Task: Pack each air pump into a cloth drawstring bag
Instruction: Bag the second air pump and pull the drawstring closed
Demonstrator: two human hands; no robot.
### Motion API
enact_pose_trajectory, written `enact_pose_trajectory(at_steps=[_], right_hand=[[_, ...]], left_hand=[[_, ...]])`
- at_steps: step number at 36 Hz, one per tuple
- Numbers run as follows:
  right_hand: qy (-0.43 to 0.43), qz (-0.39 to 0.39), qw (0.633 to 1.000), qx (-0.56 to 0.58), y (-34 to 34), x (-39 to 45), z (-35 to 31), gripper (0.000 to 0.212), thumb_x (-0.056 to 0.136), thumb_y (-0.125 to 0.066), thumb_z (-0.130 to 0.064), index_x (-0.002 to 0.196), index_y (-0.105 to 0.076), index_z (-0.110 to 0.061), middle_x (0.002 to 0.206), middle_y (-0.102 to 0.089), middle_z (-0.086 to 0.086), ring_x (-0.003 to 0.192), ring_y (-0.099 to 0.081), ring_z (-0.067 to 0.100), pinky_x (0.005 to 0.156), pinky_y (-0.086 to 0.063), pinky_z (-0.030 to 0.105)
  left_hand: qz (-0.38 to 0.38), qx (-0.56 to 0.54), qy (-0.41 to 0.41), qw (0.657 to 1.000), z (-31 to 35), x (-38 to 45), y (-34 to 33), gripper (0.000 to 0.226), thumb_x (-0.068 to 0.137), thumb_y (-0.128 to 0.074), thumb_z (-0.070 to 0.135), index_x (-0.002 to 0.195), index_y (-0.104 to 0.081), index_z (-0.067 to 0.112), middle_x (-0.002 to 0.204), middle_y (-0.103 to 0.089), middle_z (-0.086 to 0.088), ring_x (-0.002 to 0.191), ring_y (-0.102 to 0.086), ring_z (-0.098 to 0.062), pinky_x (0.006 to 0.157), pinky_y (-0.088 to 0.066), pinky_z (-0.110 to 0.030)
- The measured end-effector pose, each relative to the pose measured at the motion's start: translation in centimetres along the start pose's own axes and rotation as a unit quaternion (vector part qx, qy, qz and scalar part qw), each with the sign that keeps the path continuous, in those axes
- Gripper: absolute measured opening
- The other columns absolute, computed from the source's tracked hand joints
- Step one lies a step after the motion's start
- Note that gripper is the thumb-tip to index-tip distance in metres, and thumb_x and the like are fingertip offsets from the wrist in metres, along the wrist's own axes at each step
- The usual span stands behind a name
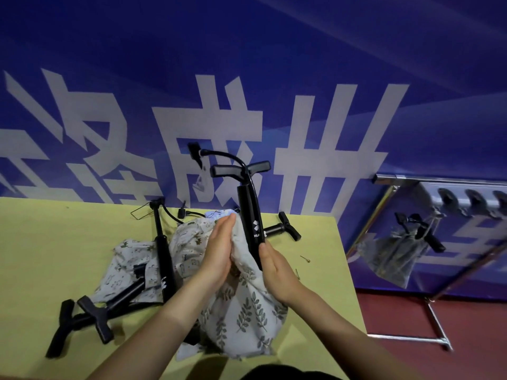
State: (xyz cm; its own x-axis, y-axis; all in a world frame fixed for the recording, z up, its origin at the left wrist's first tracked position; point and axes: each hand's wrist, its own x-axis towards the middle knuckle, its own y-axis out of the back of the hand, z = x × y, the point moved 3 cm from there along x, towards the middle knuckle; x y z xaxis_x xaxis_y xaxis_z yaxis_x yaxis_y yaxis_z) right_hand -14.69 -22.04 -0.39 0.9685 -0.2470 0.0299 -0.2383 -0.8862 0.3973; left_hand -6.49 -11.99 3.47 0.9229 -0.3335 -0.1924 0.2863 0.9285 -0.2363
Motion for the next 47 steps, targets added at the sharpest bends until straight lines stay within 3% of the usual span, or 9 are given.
enact_pose_trajectory(at_steps=[5, 13, 16, 20, 25, 31, 38, 44, 47], right_hand=[[-0.002, -0.024, 1.0, 0.007, -0.4, -0.3, 0.2, 0.067, 0.092, -0.009, -0.068, 0.14, -0.045, -0.037, 0.133, -0.057, -0.015, 0.123, -0.051, 0.0, 0.103, -0.042, 0.034], [-0.033, -0.062, 0.996, -0.051, -0.5, -0.2, -0.2, 0.082, 0.086, -0.001, -0.076, 0.115, -0.06, -0.027, 0.111, -0.068, 0.006, 0.104, -0.061, 0.019, 0.092, -0.047, 0.038], [-0.018, -0.054, 0.995, -0.076, -0.1, 0.1, -0.4, 0.057, 0.093, -0.014, -0.064, 0.094, -0.058, -0.027, 0.091, -0.065, -0.002, 0.086, -0.059, 0.016, 0.081, -0.046, 0.039], [0.031, 0.036, 0.995, -0.084, 1.1, 0.3, 0.4, 0.016, 0.099, -0.047, -0.03, 0.087, -0.058, -0.029, 0.085, -0.063, -0.009, 0.079, -0.058, 0.006, 0.075, -0.046, 0.03], [0.033, 0.201, 0.979, -0.001, 3.4, 0.3, 1.4, 0.017, 0.091, -0.061, -0.012, 0.093, -0.061, -0.029, 0.097, -0.063, -0.01, 0.09, -0.059, 0.004, 0.073, -0.044, 0.012], [-0.21, -0.023, 0.972, 0.106, 3.1, 1.3, 2.9, 0.053, 0.084, -0.058, -0.059, 0.101, -0.068, -0.009, 0.094, -0.07, 0.006, 0.087, -0.065, 0.018, 0.073, -0.052, 0.03], [-0.221, -0.024, 0.973, 0.065, 2.9, 2.1, 2.9, 0.051, 0.089, -0.056, -0.055, 0.105, -0.067, -0.008, 0.092, -0.063, 0.0, 0.083, -0.058, 0.012, 0.064, -0.045, 0.023], [-0.183, -0.033, 0.982, -0.044, 2.5, 2.7, 2.7, 0.054, 0.076, -0.065, -0.062, 0.071, -0.041, -0.015, 0.066, -0.037, -0.001, 0.061, -0.037, 0.014, 0.061, -0.025, 0.032], [-0.165, -0.008, 0.972, -0.167, 2.7, 2.9, 3.5, 0.035, 0.08, -0.066, -0.047, 0.085, -0.057, -0.015, 0.078, -0.052, -0.001, 0.069, -0.051, 0.017, 0.061, -0.032, 0.031]], left_hand=[[-0.026, 0.06, -0.032, 0.997, 0.4, 0.0, 0.0, 0.014, 0.1, -0.04, 0.04, 0.104, -0.053, 0.037, 0.108, -0.06, 0.016, 0.102, -0.057, 0.003, 0.086, -0.042, -0.02], [-0.03, 0.068, -0.023, 0.997, 0.4, 0.0, 0.2, 0.026, 0.093, -0.055, 0.038, 0.095, -0.07, 0.017, 0.089, -0.072, 0.005, 0.08, -0.069, -0.004, 0.076, -0.05, -0.022], [-0.025, 0.067, -0.022, 0.997, 0.4, 0.1, 0.7, 0.028, 0.092, -0.055, 0.04, 0.096, -0.07, 0.016, 0.088, -0.072, 0.005, 0.08, -0.068, -0.004, 0.076, -0.05, -0.022], [-0.005, 0.05, -0.024, 0.998, 0.8, 0.7, 1.4, 0.038, 0.085, -0.057, 0.05, 0.097, -0.07, 0.016, 0.093, -0.072, 0.0, 0.093, -0.067, -0.015, 0.085, -0.049, -0.03], [-0.001, 0.034, -0.025, 0.999, 1.6, 1.2, 2.1, 0.032, 0.095, -0.051, 0.041, 0.102, -0.069, 0.017, 0.096, -0.074, 0.004, 0.094, -0.068, -0.005, 0.081, -0.047, -0.022], [-0.031, 0.052, -0.032, 0.998, 2.2, 1.3, 2.4, 0.029, 0.091, -0.054, 0.041, 0.103, -0.069, 0.019, 0.104, -0.073, 0.002, 0.105, -0.065, -0.01, 0.09, -0.047, -0.027], [-0.08, 0.066, -0.052, 0.993, 2.7, 1.5, 2.6, 0.038, 0.092, -0.052, 0.032, 0.113, -0.066, 0.004, 0.108, -0.073, -0.003, 0.105, -0.066, -0.011, 0.089, -0.048, -0.023], [-0.125, 0.091, -0.052, 0.987, 2.5, 2.2, 2.4, 0.037, 0.077, -0.069, 0.044, 0.102, -0.07, 0.016, 0.1, -0.075, 0.001, 0.1, -0.068, -0.013, 0.088, -0.049, -0.028], [-0.135, 0.106, -0.052, 0.984, 2.4, 2.4, 2.6, 0.053, 0.066, -0.066, 0.052, 0.104, -0.069, 0.015, 0.101, -0.074, 0.0, 0.102, -0.067, -0.018, 0.093, -0.049, -0.032]])
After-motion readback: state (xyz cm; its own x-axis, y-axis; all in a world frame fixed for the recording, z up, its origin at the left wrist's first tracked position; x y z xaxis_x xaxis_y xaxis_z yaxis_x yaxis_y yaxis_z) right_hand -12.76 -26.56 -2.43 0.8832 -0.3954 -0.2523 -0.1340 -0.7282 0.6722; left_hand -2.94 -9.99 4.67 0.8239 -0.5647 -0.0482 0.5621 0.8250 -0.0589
